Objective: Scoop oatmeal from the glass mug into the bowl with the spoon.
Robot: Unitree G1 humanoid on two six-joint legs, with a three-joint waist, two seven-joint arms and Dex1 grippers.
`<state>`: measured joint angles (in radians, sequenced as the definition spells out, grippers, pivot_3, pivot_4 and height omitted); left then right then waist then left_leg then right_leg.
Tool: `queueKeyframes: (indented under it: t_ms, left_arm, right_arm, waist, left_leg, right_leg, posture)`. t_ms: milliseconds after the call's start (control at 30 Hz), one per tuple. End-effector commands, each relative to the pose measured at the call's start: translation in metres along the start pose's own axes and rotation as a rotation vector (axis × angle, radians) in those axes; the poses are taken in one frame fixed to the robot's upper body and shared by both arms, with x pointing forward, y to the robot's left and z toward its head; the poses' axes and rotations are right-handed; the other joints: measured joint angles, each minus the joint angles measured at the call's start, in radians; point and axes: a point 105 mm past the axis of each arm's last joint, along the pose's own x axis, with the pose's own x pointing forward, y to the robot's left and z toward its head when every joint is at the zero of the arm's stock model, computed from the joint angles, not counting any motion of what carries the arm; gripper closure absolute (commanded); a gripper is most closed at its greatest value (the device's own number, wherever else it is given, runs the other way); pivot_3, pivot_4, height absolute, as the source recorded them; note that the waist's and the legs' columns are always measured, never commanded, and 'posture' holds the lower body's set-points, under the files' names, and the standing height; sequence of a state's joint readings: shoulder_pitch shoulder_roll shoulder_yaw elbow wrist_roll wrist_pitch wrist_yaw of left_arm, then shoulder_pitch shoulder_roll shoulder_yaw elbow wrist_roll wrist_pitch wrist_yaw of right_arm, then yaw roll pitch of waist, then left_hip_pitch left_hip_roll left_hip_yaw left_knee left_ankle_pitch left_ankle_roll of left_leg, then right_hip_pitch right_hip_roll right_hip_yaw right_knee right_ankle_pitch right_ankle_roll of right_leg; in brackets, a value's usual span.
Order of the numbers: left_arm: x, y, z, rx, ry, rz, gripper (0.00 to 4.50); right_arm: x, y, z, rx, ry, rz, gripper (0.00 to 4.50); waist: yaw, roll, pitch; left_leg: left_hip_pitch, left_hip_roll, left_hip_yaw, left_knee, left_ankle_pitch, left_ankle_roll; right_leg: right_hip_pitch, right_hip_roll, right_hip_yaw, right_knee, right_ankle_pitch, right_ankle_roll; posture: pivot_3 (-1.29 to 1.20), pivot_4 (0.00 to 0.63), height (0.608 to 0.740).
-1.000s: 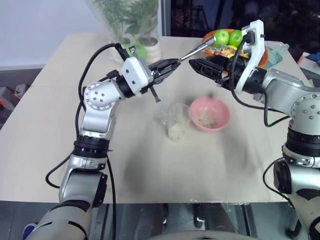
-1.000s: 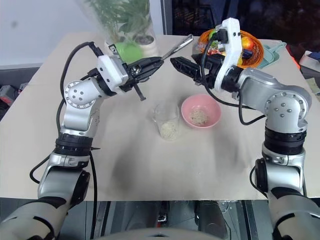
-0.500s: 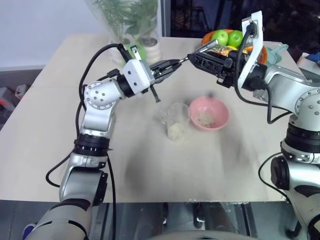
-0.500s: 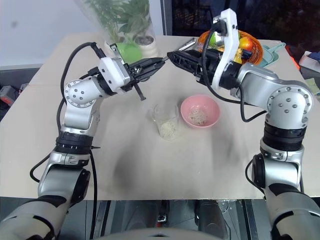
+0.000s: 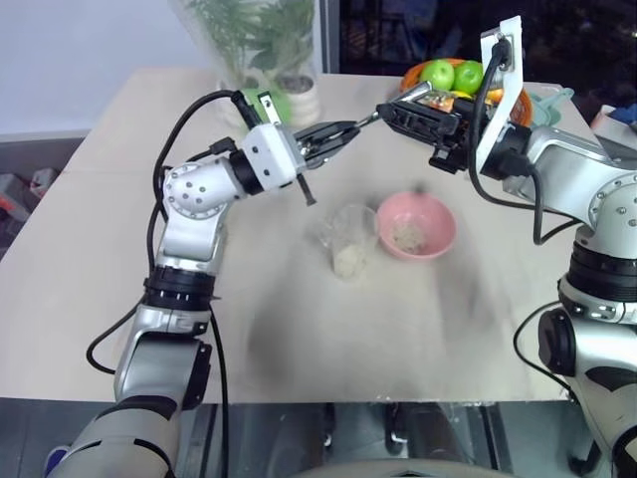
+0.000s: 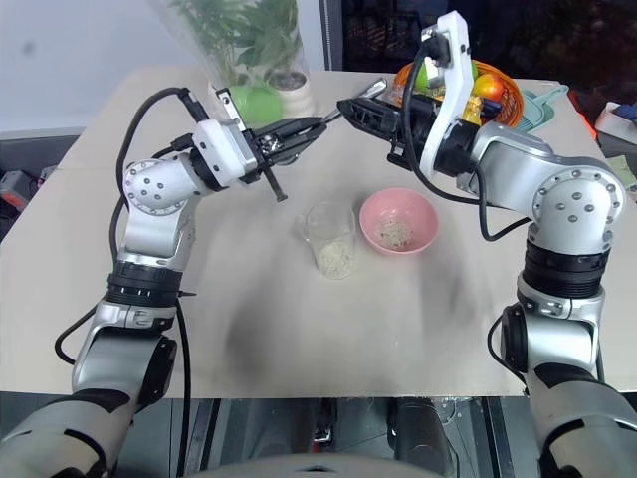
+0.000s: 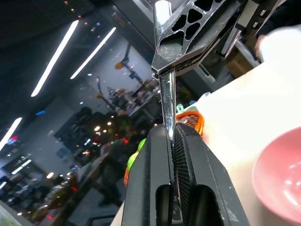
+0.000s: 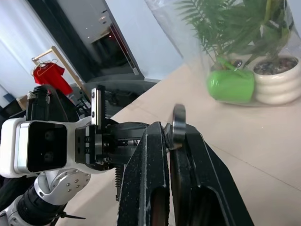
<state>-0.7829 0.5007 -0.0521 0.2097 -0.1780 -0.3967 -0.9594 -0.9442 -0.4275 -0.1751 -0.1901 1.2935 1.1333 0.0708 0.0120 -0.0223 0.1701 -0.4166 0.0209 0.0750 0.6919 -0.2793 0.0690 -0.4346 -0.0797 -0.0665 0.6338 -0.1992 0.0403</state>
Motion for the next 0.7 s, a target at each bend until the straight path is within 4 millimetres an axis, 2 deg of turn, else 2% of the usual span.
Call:
queueKeyframes:
  t_ms: [33, 67, 133, 267, 333, 400, 500, 600, 700]
  left_arm:
    - [0.001, 0.001, 0.007, -0.039, -0.028, 0.001, 2.65]
    - [0.000, 0.002, 0.008, -0.052, -0.027, 0.016, 2.05]
    - [-0.002, 0.007, 0.011, -0.122, -0.030, 0.057, 1.22]
    - [-0.021, 0.014, 0.021, -0.335, -0.038, 0.170, 1.22]
    - [-0.041, 0.012, 0.021, -0.474, -0.009, 0.244, 1.22]
    - [-0.071, -0.002, 0.012, -0.581, 0.086, 0.312, 1.22]
    - [-0.097, -0.023, 0.003, -0.688, 0.188, 0.354, 1.22]
    - [-0.107, -0.053, -0.005, -0.736, 0.275, 0.304, 1.22]
    - [-0.104, -0.074, -0.020, -0.787, 0.331, 0.288, 1.22]
  right_arm:
    - [-0.007, 0.004, 0.019, -0.032, -0.074, -0.002, 4.50]
    - [-0.007, 0.003, 0.019, -0.032, -0.075, -0.010, 4.50]
    - [-0.008, -0.001, 0.018, -0.030, -0.078, -0.034, 4.50]
    - [-0.015, -0.015, 0.016, -0.023, -0.084, -0.117, 4.50]
    - [-0.021, -0.023, 0.016, -0.014, -0.099, -0.160, 4.50]
    - [-0.027, -0.031, 0.018, -0.003, -0.122, -0.200, 4.50]
    - [-0.032, -0.036, 0.019, 0.008, -0.144, -0.225, 4.50]
    - [-0.033, -0.039, 0.020, 0.028, -0.167, -0.239, 4.50]
    - [-0.032, -0.040, 0.020, 0.036, -0.179, -0.244, 4.50]
  waist:
    - [0.000, 0.000, 0.000]
    - [0.000, 0.000, 0.000]
    - [-0.001, 0.000, 0.000]
    - [-0.003, 0.000, 0.000]
    - [-0.009, 0.000, 0.000]
    - [-0.026, 0.000, 0.000]
    - [-0.027, 0.001, 0.001]
    - [-0.021, 0.002, 0.001]
    - [-0.015, 0.002, 0.001]
  left_leg:
    - [0.000, 0.000, 0.000, 0.000, 0.000, 0.000]
    - [0.000, 0.000, 0.000, 0.000, 0.000, 0.000]
    - [0.000, 0.000, 0.000, 0.000, 0.000, 0.000]
    - [0.000, 0.001, 0.000, 0.000, 0.000, 0.000]
    - [0.000, 0.001, 0.000, 0.000, 0.000, 0.000]
    - [0.000, 0.001, 0.000, 0.000, 0.000, 0.000]
    - [0.001, 0.001, 0.000, 0.000, 0.000, 0.000]
    - [0.002, 0.001, 0.000, 0.000, 0.001, -0.001]
    - [0.002, 0.000, -0.001, 0.001, 0.001, -0.002]
  right_leg:
    - [0.000, 0.000, 0.000, 0.000, 0.000, 0.000]
    - [0.000, 0.000, 0.000, 0.000, 0.000, 0.000]
    - [0.000, 0.000, 0.000, 0.000, 0.000, 0.000]
    - [0.000, 0.000, 0.001, 0.002, 0.000, 0.000]
    - [0.000, 0.000, 0.001, 0.003, 0.000, 0.000]
    - [0.000, 0.000, 0.001, 0.004, 0.000, 0.000]
    - [-0.001, 0.000, 0.002, 0.002, 0.000, 0.000]
    - [-0.001, 0.000, 0.002, 0.003, 0.000, 0.000]
    - [0.000, 0.000, 0.002, 0.004, 0.000, 0.000]
  posture:
    - [0.00, 0.150, 0.740]
    - [0.00, 0.150, 0.740]
    - [0.00, 0.150, 0.740]
    - [0.00, 0.150, 0.740]
    - [0.00, 0.150, 0.740]
    - [0.00, 0.150, 0.740]
    - [0.00, 0.150, 0.740]
    - [0.00, 0.150, 0.740]
    - [0.00, 0.150, 0.740]
